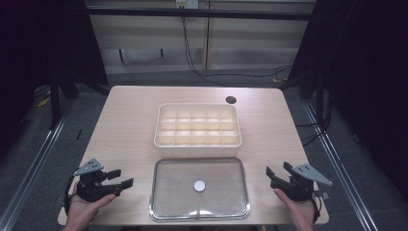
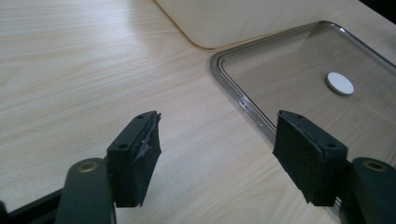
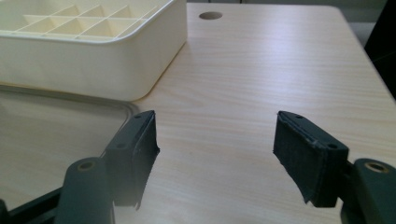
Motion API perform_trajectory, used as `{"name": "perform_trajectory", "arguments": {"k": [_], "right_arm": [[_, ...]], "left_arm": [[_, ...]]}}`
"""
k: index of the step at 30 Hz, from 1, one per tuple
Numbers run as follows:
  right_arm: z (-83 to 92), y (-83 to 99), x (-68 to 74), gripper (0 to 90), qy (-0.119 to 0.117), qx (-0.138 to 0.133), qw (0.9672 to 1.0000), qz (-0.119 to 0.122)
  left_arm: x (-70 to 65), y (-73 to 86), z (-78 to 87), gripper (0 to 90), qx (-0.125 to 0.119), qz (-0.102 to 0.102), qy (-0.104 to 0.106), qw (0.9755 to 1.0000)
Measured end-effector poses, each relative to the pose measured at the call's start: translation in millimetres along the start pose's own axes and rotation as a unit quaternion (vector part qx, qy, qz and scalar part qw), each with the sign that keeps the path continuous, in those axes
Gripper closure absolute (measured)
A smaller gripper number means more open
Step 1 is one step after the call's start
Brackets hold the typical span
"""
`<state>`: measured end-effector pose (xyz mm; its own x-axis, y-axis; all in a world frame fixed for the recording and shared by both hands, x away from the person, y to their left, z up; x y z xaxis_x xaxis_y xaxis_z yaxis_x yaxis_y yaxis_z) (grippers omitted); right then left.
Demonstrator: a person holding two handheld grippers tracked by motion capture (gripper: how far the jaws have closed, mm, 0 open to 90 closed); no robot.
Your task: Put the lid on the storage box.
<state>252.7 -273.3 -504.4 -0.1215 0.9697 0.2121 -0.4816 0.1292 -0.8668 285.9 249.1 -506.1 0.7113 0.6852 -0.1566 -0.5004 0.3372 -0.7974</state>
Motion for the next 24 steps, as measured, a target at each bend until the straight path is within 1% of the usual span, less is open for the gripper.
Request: {"name": "perform_trajectory", "arguments": {"k": [1,2,4,5,6,7,8,9,10,11,13,14,15,16,17,18,19,20,21,22,23,24], "right_arm": [[0.1,0.9,1.1,28.5,-0.003,0.005,1.0000,0.000],[0.1,1.1,1.7,27.6,-0.003,0.006,1.0000,0.002],[0.7,0.2,2.3,27.0,-0.002,0.002,1.0000,0.002],[3.3,-1.8,3.5,27.0,-0.006,0.005,1.0000,-0.003],[4.3,-2.3,4.3,26.8,-0.008,0.010,0.9999,-0.008],[5.3,-3.0,5.0,26.2,-0.007,0.014,0.9998,-0.010],[6.5,-3.6,5.3,26.2,-0.004,0.014,0.9998,-0.009],[8.1,-4.3,6.2,26.2,-0.004,0.012,0.9999,-0.011],[9.2,-5.1,7.5,26.2,-0.007,0.009,0.9999,-0.012],[10.1,-5.8,9.2,26.6,-0.008,0.006,0.9999,-0.012],[10.6,-6.5,13.5,26.7,-0.007,0.011,0.9999,-0.008],[10.6,-6.5,15.4,29.0,-0.006,0.014,0.9999,-0.003],[10.4,-6.4,18.8,30.9,-0.006,0.022,0.9997,0.006],[10.1,-6.5,21.7,31.0,-0.012,0.030,0.9995,0.004],[9.5,-6.5,24.5,31.0,-0.017,0.041,0.9990,0.000],[9.1,-6.4,27.7,30.9,-0.026,0.050,0.9984,0.003],[8.7,-6.5,31.0,30.9,-0.037,0.055,0.9978,0.007],[8.1,-6.4,33.1,30.9,-0.041,0.060,0.9973,0.008],[6.2,-6.6,36.5,31.1,-0.048,0.068,0.9965,0.007],[6.2,-6.6,36.5,31.1,-0.048,0.068,0.9965,0.007],[1.3,-6.3,42.8,35.6,-0.062,0.086,0.9943,0.009],[-0.5,-5.9,45.3,38.5,-0.070,0.093,0.9932,0.007]], "left_arm": [[0.1,0.0,-0.3,32.3,-0.001,0.004,0.001,1.0000],[0.5,0.2,-0.5,32.9,-0.001,0.010,0.008,0.9999],[0.6,0.5,-1.2,36.7,0.000,0.011,0.011,0.9999],[1.0,1.9,-1.8,37.8,0.008,0.003,0.006,0.9999],[0.8,2.2,-1.7,38.4,0.009,-0.003,0.005,0.9999],[0.6,2.2,-1.4,40.9,0.010,-0.007,0.008,0.9999],[0.0,2.1,-1.5,42.5,0.011,-0.008,0.016,0.9998],[-0.3,2.4,-1.5,42.8,0.015,-0.011,0.021,0.9996],[-1.1,2.6,-1.9,42.8,0.018,-0.013,0.022,0.9995],[-1.0,3.0,-1.7,43.9,0.023,-0.019,0.024,0.9993],[-2.5,2.4,-2.5,45.6,0.025,-0.021,0.029,0.9990],[-3.1,1.5,-3.3,45.3,0.029,-0.021,0.028,0.9990],[-3.0,0.8,-3.3,44.7,0.033,-0.027,0.028,0.9987],[-3.2,-0.8,-3.1,44.4,0.033,-0.031,0.024,0.9987],[-4.0,-2.5,-3.4,44.7,0.029,-0.029,0.026,0.9988],[-4.2,-3.9,-3.2,45.1,0.029,-0.029,0.027,0.9988],[-4.3,-4.9,-3.2,45.4,0.028,-0.030,0.028,0.9988],[-5.2,-6.9,-3.8,46.5,0.024,-0.028,0.033,0.9988],[-5.3,-7.7,-4.7,48.8,0.026,-0.032,0.034,0.9986],[-5.3,-7.7,-4.7,50.0,0.026,-0.032,0.034,0.9986],[-5.5,-9.4,-8.4,52.2,0.030,-0.041,0.034,0.9981],[-5.0,-10.7,-11.7,52.7,0.030,-0.042,0.033,0.9981]]}}
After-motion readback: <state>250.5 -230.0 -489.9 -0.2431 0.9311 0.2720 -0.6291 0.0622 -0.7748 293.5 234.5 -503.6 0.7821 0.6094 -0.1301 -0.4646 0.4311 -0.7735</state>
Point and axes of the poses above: each handheld gripper's, and its own axes: z roughly backward along the jaws, y roughly out of its underside, x roughly to its left, the point moved 6 cm from there along -z, roughly forward along the jaws, and after that the axes turned 9 degrees about -z, right-handed, at the moved point
